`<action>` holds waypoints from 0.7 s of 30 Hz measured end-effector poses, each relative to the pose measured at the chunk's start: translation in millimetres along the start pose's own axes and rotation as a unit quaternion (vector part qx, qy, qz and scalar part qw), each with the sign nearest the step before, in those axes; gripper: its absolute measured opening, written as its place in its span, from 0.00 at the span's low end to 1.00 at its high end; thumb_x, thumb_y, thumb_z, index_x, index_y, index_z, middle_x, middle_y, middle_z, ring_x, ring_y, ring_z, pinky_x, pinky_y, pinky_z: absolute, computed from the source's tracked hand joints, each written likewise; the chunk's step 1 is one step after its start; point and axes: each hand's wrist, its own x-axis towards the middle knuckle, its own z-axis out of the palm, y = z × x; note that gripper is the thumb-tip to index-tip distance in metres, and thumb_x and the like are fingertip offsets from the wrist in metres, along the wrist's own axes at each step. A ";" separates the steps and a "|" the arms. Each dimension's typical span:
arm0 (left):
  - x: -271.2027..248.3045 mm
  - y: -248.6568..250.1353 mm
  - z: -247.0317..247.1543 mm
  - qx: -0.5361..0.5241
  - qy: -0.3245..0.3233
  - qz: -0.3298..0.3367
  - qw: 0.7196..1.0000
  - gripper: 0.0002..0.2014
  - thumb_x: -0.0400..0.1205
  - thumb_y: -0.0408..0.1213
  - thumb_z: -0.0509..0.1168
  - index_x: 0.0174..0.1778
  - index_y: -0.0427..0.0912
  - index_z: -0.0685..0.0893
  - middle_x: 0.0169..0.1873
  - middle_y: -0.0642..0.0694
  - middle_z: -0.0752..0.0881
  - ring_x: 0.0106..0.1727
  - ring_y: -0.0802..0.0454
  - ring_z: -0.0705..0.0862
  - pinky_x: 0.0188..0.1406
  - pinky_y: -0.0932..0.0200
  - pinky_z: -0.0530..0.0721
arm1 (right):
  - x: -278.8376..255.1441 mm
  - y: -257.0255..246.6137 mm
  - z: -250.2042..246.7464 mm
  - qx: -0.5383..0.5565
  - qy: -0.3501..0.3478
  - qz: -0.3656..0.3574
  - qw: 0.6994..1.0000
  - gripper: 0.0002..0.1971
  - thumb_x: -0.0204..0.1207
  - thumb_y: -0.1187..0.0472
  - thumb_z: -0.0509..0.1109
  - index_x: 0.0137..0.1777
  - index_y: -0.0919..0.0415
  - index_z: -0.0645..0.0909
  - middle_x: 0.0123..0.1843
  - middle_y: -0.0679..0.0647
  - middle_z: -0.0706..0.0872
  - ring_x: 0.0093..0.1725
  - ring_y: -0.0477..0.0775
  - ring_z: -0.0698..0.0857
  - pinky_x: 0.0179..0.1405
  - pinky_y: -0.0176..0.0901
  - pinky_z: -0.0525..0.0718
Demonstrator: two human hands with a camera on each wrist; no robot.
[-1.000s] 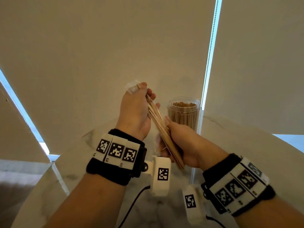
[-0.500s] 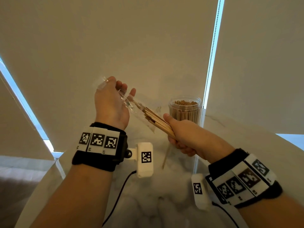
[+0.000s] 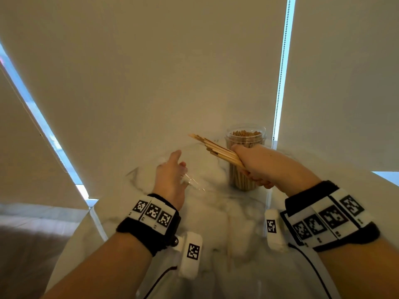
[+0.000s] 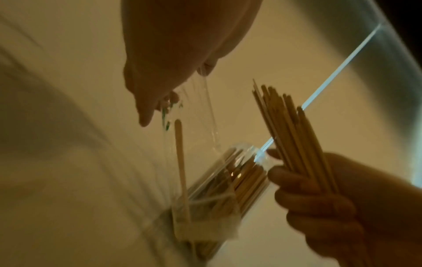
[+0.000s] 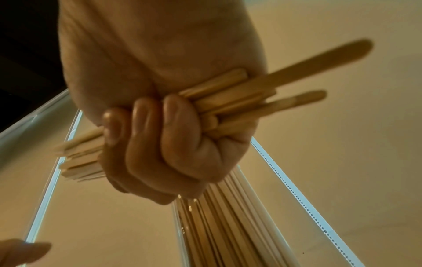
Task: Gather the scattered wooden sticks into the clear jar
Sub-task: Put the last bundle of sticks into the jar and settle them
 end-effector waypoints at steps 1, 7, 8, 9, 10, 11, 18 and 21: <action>-1.0 -5.4 -1.1 0.049 0.007 -0.011 0.999 0.17 0.84 0.46 0.72 0.62 0.39 0.82 0.51 0.43 0.84 0.54 0.49 0.83 0.64 0.47 0.82 | -0.2 -0.2 -0.4 -0.002 0.003 -0.003 1.000 0.30 0.82 0.37 0.50 0.27 0.56 0.75 0.21 0.53 0.75 0.17 0.52 0.71 0.19 0.34 0.69; -1.1 1.0 -18.2 0.195 0.047 -0.054 0.978 0.59 0.61 0.66 0.82 0.83 0.37 0.70 0.81 0.37 0.74 0.80 0.34 0.73 0.76 0.41 0.74 | -5.7 -3.2 -6.1 -0.011 0.000 -0.020 1.000 0.30 0.84 0.38 0.49 0.26 0.55 0.74 0.20 0.50 0.74 0.18 0.50 0.71 0.20 0.35 0.69; -3.8 8.6 -17.3 0.201 0.082 -0.047 0.975 0.66 0.58 0.71 0.80 0.87 0.40 0.64 0.84 0.39 0.70 0.83 0.35 0.69 0.80 0.38 0.69 | -7.5 -4.5 -7.0 -0.010 -0.002 -0.023 1.000 0.29 0.85 0.39 0.49 0.27 0.54 0.74 0.22 0.51 0.73 0.20 0.50 0.70 0.21 0.36 0.69; -9.5 16.8 -14.7 0.204 0.106 -0.020 0.973 0.70 0.56 0.76 0.77 0.89 0.42 0.59 0.85 0.40 0.67 0.84 0.35 0.66 0.81 0.37 0.66 | -8.6 -5.3 -7.6 -0.008 -0.003 -0.026 1.000 0.28 0.86 0.41 0.49 0.28 0.55 0.73 0.23 0.51 0.73 0.21 0.51 0.70 0.22 0.36 0.68; -14.9 24.0 -10.7 0.194 0.105 0.014 0.975 0.70 0.57 0.80 0.73 0.90 0.44 0.57 0.86 0.41 0.65 0.85 0.37 0.65 0.82 0.37 0.64 | -9.5 -5.4 -8.0 -0.001 -0.002 -0.031 1.000 0.27 0.86 0.43 0.49 0.28 0.55 0.72 0.24 0.51 0.73 0.22 0.51 0.70 0.23 0.37 0.68; -24.2 31.0 -4.3 0.163 0.073 0.053 0.982 0.68 0.60 0.82 0.70 0.90 0.46 0.55 0.87 0.43 0.63 0.86 0.40 0.63 0.83 0.37 0.62 | -10.0 -5.7 -8.3 0.006 -0.001 -0.036 0.999 0.27 0.87 0.44 0.49 0.28 0.55 0.72 0.23 0.51 0.73 0.23 0.50 0.70 0.23 0.38 0.68; -76.5 10.1 56.2 0.134 -0.283 0.148 0.938 0.34 0.71 0.60 0.78 0.65 0.43 0.79 0.58 0.54 0.91 0.62 0.62 0.88 0.70 0.57 0.83 | -5.0 -14.0 5.0 0.113 -0.016 -0.013 0.993 0.28 0.85 0.45 0.56 0.23 0.57 0.72 0.14 0.49 0.71 0.17 0.50 0.69 0.25 0.39 0.70; -73.8 3.1 69.6 0.110 -0.252 0.119 0.954 0.19 0.87 0.49 0.67 0.65 0.37 0.84 0.58 0.45 0.93 0.59 0.54 0.91 0.63 0.53 0.86 | -4.2 -20.3 18.6 0.211 0.008 -0.022 0.977 0.21 0.81 0.47 0.58 0.32 0.59 0.78 0.18 0.52 0.73 0.20 0.51 0.70 0.24 0.43 0.70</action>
